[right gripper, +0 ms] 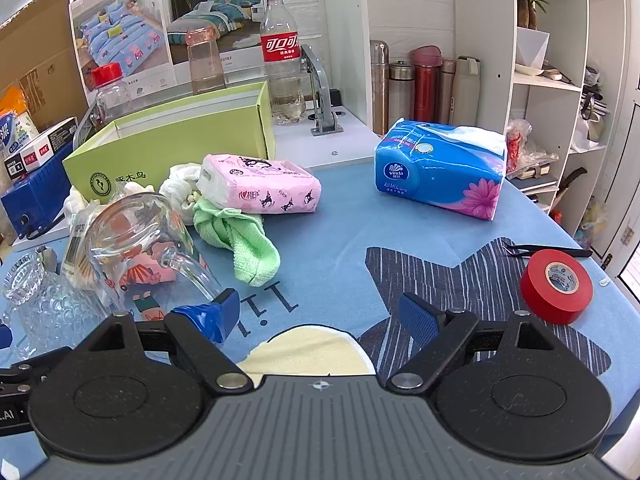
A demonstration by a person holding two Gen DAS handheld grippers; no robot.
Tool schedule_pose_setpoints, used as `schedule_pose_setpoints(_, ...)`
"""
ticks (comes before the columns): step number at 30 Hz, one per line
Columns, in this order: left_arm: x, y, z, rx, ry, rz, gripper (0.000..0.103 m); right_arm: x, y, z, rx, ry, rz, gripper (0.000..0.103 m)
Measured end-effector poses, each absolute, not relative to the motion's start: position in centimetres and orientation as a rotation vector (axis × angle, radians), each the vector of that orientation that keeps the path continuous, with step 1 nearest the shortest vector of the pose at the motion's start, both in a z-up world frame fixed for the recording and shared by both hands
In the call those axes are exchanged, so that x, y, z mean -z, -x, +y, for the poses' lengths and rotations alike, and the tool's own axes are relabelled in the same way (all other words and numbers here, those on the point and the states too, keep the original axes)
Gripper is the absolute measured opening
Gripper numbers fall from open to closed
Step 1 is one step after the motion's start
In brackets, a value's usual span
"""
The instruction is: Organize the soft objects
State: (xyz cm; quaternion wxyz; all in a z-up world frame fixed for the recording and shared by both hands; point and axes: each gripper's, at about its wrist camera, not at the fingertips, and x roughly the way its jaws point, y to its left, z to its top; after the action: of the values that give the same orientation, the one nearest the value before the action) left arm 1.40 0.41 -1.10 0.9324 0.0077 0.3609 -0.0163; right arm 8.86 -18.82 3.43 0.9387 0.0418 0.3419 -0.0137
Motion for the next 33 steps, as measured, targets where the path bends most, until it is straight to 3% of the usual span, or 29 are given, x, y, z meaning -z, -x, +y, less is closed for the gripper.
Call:
schedule_pose_setpoints(7,0.0,-1.2,1.4,0.053,0.0,0.743,0.094,-3.4,-8.9,-18.9,0.025,-0.079,0.702,0.073)
schedule_pose_setpoints(16,-6.5,-2.6,9.8,-0.179,0.073,0.557,0.094,-8.4,-14.1,-19.9,-0.062,-0.143,0.609,0.073)
schedule_pose_setpoints(20,-5.9,-4.9,12.8,-0.253,0.121,0.594,0.094,-8.4,-21.4,-16.4,-0.18,-0.084,0.673,0.073)
schedule_pose_setpoints(25,-3.9,-7.3,14.6,-0.291,0.131,0.658,0.094,-4.7,-27.8,-13.5,-0.182,0.051,0.849,0.073)
schedule_pose_setpoints(33,-2.0,-9.2,18.3,-0.368,0.158,0.713,0.094,-3.0,-23.6,-19.3,-0.031,0.01,0.89,0.073)
